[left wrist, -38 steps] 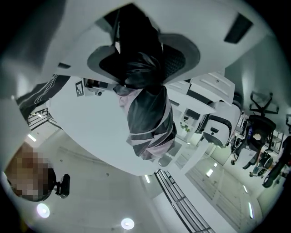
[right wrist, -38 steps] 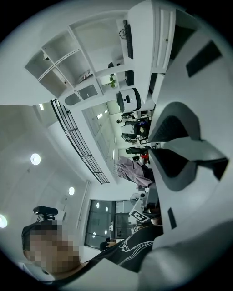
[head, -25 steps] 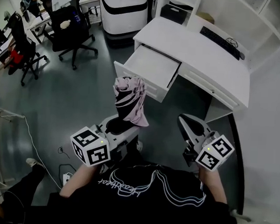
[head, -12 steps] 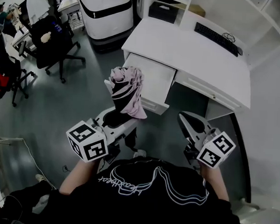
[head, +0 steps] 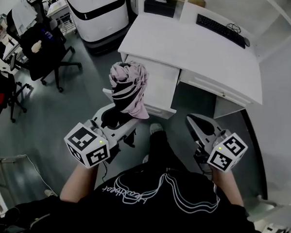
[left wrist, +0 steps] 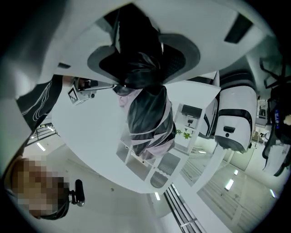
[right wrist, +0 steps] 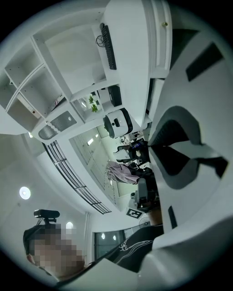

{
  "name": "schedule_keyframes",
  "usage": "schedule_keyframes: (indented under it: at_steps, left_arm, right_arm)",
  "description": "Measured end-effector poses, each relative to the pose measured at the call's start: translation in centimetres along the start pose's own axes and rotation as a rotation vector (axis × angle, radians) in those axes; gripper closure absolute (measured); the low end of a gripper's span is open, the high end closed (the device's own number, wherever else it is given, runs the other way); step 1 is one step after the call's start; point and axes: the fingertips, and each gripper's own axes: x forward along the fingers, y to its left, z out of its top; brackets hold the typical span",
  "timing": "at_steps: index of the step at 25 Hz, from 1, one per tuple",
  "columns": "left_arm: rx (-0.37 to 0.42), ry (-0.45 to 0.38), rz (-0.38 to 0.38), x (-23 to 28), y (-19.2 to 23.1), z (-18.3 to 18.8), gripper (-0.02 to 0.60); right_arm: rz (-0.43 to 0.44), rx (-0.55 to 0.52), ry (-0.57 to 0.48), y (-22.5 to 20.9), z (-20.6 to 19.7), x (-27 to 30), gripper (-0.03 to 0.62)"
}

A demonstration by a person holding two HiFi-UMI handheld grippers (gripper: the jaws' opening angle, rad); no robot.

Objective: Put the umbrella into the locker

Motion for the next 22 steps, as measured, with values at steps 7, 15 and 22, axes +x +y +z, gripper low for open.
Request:
schedule_keyframes:
  at_steps: [7, 15, 22]
  left_arm:
    - [0.036, 0.038, 0.017, 2.7, 2.9, 1.7, 0.358]
    - [0.174, 0.164, 0.026, 8.6, 7.2, 2.9, 0.359]
    - [0.411, 0.327, -0.034, 13.5, 9.3, 1.6, 0.358]
  right_arm:
    - [0.017, 0.055, 0.011, -2.9, 0.4, 3.4, 0.589]
    - [-0.017, 0.11, 0.003, -8.8, 2.1, 6.7, 0.589]
    - [-0.04, 0.159, -0.018, -13.2, 2.4, 8.3, 0.588]
